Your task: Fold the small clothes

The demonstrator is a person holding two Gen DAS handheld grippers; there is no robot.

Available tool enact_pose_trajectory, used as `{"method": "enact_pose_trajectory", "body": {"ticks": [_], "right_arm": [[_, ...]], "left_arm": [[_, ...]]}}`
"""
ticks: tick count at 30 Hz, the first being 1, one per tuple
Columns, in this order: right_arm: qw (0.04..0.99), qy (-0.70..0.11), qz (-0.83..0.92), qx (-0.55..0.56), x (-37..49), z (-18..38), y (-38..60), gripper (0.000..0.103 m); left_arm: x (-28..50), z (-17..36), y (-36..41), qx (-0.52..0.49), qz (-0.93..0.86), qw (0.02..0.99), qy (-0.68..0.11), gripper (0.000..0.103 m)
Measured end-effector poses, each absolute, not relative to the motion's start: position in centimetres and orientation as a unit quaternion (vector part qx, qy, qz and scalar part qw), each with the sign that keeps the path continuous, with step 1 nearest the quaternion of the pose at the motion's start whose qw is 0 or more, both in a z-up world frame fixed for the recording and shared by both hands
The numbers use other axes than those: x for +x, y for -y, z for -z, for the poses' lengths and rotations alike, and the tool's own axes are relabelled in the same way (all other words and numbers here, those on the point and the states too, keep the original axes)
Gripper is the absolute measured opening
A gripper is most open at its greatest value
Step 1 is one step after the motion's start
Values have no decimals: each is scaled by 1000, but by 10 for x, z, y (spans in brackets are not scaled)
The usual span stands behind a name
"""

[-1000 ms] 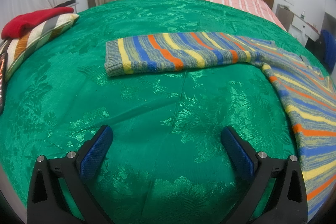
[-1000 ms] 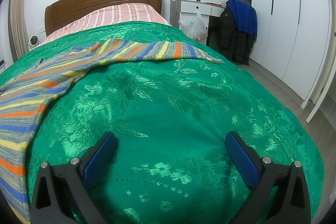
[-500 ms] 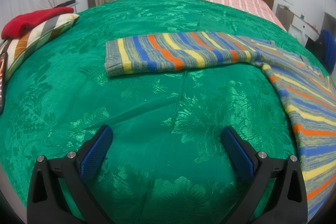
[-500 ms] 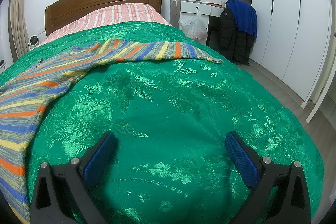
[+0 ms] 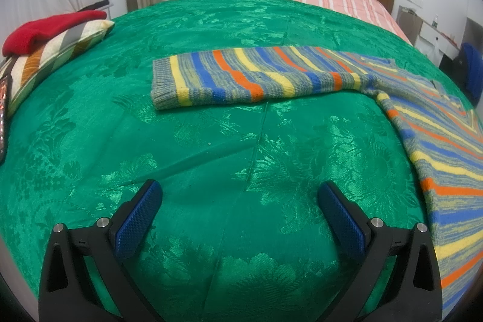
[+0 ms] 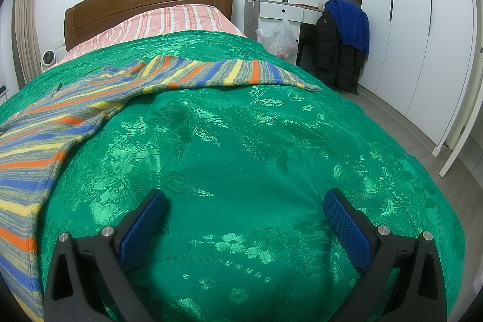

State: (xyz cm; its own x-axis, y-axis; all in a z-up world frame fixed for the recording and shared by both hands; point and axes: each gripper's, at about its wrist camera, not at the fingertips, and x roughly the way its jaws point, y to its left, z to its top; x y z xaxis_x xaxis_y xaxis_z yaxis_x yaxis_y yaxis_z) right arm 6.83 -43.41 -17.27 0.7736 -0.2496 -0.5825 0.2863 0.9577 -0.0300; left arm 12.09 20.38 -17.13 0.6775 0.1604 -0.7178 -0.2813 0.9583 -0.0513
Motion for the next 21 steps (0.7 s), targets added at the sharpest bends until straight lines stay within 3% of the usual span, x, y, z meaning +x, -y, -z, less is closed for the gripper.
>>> {"method": "enact_pose_trajectory", "body": {"ticks": [21], "right_arm": [[941,-305,143,30,68,172,435,103]], "left_arm": [[122,169,-209,-78,-125,913,-382,103]]}}
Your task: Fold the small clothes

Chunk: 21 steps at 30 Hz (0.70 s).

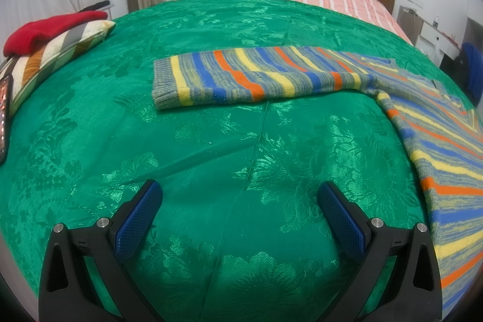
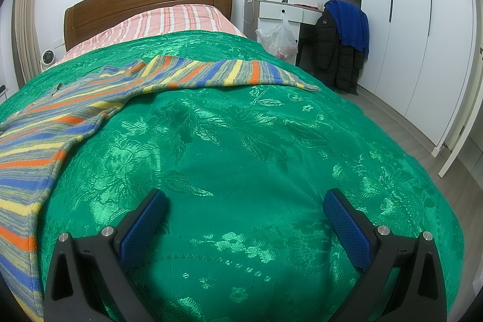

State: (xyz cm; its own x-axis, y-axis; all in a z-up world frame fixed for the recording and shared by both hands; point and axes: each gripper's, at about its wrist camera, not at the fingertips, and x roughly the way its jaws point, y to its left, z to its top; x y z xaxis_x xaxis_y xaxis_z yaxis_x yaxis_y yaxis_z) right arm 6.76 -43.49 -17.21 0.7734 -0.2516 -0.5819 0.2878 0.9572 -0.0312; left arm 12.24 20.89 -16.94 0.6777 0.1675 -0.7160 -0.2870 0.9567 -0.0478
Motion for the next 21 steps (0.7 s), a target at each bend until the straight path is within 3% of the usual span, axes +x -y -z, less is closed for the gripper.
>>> {"method": "enact_pose_trajectory", "body": {"ticks": [21], "right_arm": [[938,-313,146,25,68,170,435,103]], "left_arm": [[122,170,-208,-78,-124,913,-381,103]]}}
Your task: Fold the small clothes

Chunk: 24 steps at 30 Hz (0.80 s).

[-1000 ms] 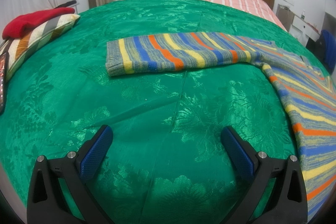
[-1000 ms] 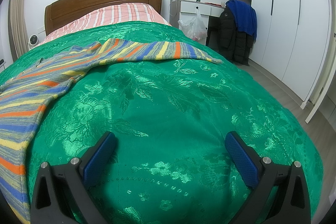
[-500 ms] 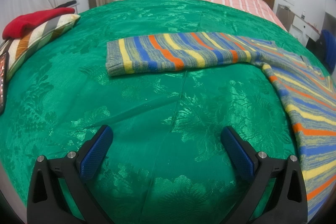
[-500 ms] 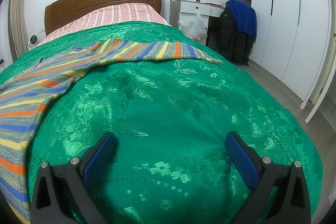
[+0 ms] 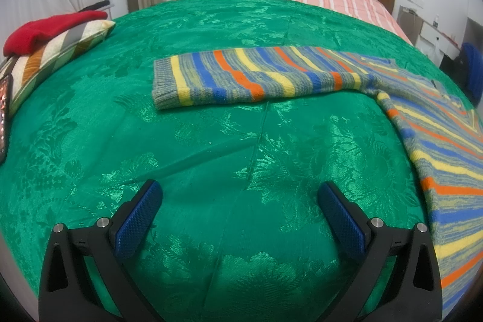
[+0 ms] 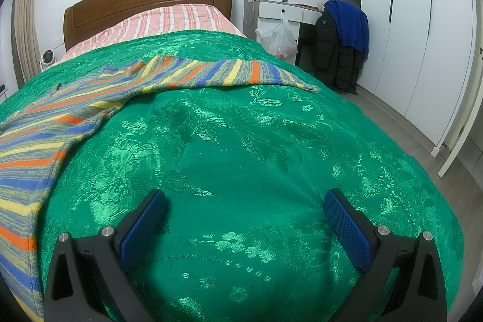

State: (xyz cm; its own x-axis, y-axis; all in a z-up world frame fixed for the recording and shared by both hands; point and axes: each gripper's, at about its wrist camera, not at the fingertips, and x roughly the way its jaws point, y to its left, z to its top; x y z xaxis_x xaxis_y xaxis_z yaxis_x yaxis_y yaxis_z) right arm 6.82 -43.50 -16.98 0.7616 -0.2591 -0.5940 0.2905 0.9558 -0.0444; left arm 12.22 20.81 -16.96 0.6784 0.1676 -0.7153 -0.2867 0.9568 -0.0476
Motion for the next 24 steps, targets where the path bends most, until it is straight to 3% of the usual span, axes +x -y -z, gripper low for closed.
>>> {"method": "enact_pose_trajectory", "body": {"ticks": [5,9,12,17,19,24], "right_arm": [[921,-378,60,70,80,141,460,102],[918,-332,47,214,85,100,543,102],[882,-312,53,348,96,102,607,102],[765,-306,-7,566,130,148,668,80],[749,-323,-1,579,145,159,673,75],[753,-318,10,576,179,169,683,74]], "left_arm": [[122,170,-209,-78,-125,913,-381,103],[122,171,-207,-76,-127,913,-381,103],[122,171,-207,-76,-128,913,-381,103],[122,172,-205,-72,-132,913,-379,103],[121,172,-204,-71,-133,913,-378,103],[119,173,-201,-69,-136,914,-376,103]]}}
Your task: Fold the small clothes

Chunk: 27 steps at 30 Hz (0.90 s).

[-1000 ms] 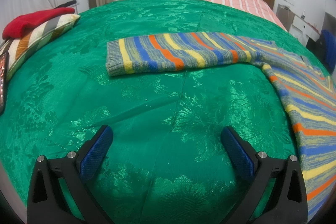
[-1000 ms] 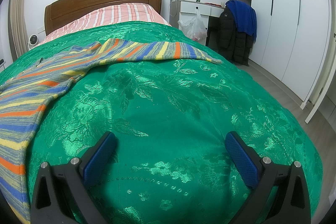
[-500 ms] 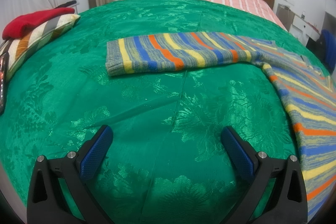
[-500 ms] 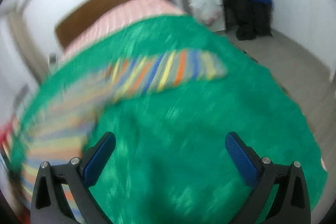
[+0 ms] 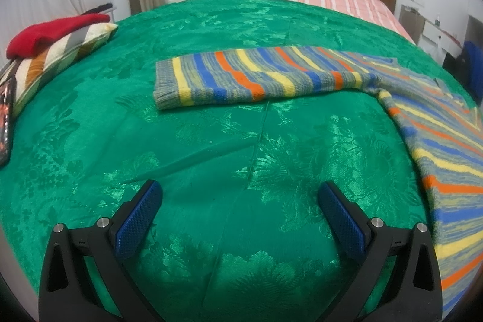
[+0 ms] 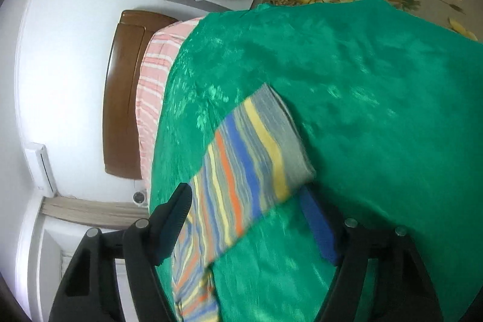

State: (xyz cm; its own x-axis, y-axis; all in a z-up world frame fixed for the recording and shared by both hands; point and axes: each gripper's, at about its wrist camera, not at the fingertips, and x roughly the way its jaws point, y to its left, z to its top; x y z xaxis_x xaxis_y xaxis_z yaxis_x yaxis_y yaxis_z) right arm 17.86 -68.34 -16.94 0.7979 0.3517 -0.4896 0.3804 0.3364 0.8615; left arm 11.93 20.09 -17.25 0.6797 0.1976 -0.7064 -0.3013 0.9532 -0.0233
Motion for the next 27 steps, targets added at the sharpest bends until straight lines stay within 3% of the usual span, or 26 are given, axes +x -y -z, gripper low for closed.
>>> {"method": "enact_pose_trajectory", "body": {"ticks": [2,5,6,7,8,14,19,23,24,26,27], "right_arm": [[757,-311,17,575,191,177,683,71],[764,-305,25,568,203,185,678,52],[767,-312,28,560,207,185,677,35],[771,-327,36,545,212,186,672,11],[774,-335,43,536,213,183,669,6],[865,-312,-6,393,223,83,624,6],[905,-294,-148,270,253,-18,505,6],[894,-309,-235,225,281,-37,400,6],[888,-320,-252,215,290,-32,369,8],[868,-355,-276,211,305,-12,319,41],[859,-369,-282,214,309,-2,309,80]], "left_arm": [[119,173,-201,-68,-137,914,-376,103],[118,173,-199,-67,-139,914,-375,103],[118,173,-199,-67,-139,914,-375,103],[118,173,-198,-67,-139,914,-375,103],[118,173,-199,-67,-139,914,-375,103],[118,173,-198,-67,-139,914,-375,103],[118,173,-199,-69,-138,914,-376,103],[118,172,-199,-70,-137,914,-375,103],[118,172,-199,-71,-137,914,-375,103],[118,173,-200,-71,-136,915,-374,103],[118,173,-200,-72,-136,915,-374,103]]}}
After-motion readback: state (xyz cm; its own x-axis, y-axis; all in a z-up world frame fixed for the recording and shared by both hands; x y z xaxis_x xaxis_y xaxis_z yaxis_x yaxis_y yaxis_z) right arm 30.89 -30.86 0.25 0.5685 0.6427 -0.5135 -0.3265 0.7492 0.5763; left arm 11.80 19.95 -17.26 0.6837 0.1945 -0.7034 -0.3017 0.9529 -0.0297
